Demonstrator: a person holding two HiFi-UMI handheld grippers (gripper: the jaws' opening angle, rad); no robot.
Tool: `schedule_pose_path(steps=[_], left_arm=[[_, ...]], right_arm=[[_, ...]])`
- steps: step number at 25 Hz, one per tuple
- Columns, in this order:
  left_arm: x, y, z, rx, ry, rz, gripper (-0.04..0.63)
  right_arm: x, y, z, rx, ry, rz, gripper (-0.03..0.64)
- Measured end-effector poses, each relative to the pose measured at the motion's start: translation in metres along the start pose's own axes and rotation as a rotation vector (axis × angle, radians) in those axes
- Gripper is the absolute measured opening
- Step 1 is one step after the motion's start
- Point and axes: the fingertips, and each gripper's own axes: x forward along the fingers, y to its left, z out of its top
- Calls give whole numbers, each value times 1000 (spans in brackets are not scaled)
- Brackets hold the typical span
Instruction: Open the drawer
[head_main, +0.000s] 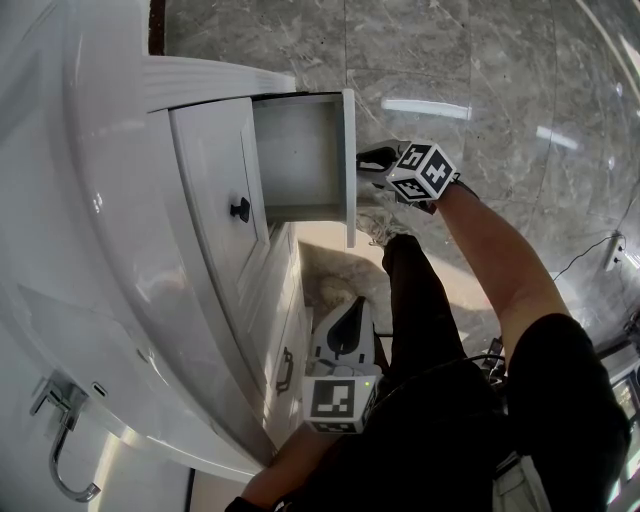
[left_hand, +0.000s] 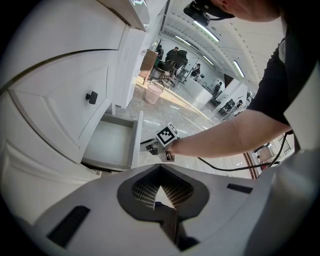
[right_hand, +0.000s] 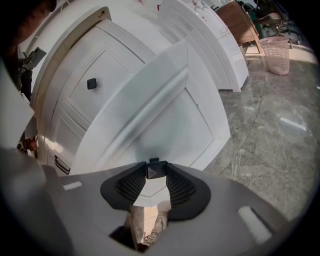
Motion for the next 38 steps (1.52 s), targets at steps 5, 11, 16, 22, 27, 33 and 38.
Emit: schedule_pose_path(steps=[5,11,16,22,27,33,38], left_arm=[[0,0,-2,0,3,0,-9],[0,2,-1,5,-1,10,-9],[0,1,3,8,-4,9,-9],[0,-1,1,13,-6,-3,-9],[0,-1,-2,9,1,-2,-9],[0,-4,-6,4,13,-9,-9],[0,-5,-4,15,8,-18,-9]], right_arm=[[-3,-2,-2,6,-5,1,124],[-5,-2,-4,14,-12,0,124],[-13,-5,-9,20,-9,-3,124],[-24,-9,-16,35,-9,-9,124],[-26,-10,-17,39,-13,-12,124],[-34,-14,-22,52,-14,-16,124],[-39,-15,-26,59,-6,-16,124]])
